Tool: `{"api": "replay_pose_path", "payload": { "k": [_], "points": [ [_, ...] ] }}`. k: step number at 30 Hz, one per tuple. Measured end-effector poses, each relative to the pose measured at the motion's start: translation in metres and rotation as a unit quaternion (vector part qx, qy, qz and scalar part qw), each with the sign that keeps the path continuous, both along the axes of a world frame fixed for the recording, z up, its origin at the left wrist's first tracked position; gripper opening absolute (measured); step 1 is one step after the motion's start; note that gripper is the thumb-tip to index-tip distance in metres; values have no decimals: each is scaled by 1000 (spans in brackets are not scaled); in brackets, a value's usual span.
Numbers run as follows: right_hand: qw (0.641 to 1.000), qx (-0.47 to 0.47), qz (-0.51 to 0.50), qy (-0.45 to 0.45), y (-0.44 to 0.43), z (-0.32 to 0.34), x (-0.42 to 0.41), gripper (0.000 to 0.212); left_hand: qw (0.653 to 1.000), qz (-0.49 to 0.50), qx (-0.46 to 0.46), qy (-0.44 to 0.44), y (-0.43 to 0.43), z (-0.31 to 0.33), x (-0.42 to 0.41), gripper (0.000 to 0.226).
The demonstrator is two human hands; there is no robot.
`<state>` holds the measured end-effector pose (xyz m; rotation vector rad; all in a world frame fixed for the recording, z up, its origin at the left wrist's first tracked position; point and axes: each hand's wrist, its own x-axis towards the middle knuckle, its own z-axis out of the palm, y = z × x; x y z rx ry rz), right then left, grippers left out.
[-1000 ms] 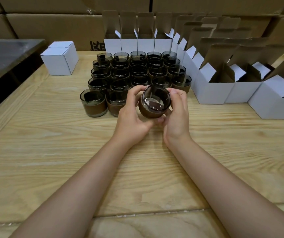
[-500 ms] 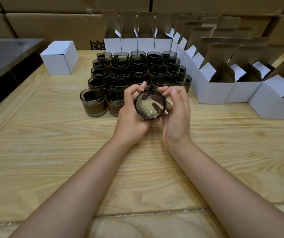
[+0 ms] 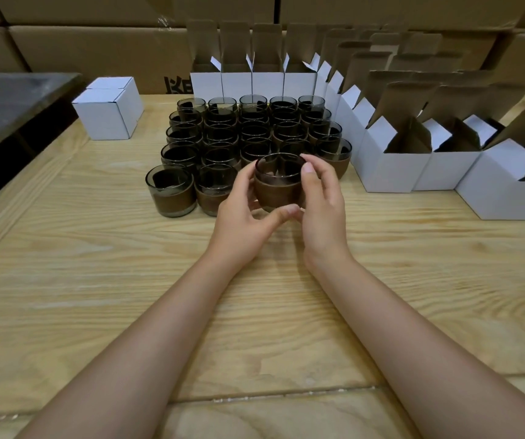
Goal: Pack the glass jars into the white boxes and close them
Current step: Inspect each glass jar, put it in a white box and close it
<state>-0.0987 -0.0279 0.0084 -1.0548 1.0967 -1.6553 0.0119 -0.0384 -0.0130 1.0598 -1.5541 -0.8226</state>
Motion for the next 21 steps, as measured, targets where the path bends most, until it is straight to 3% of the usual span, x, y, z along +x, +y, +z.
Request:
{"api": "replay_pose_path", "payload": {
  "k": [3, 8, 13, 21],
  "points": [
    [999, 9, -19, 41, -3, -1, -3, 9, 1000, -12, 22, -12, -1, -1, -1, 69],
    [997, 46, -20, 58, -9, -5, -10, 10, 998, -10, 38, -46, -1, 0, -2, 88],
    [991, 66, -21, 111, -13, -12, -12, 14, 992, 14, 40, -117, -3, -4, -1, 71],
    [970, 64, -38, 232, -12, -19, -14, 20, 979, 22, 42, -199, -4, -3, -3, 77]
  ]
}}
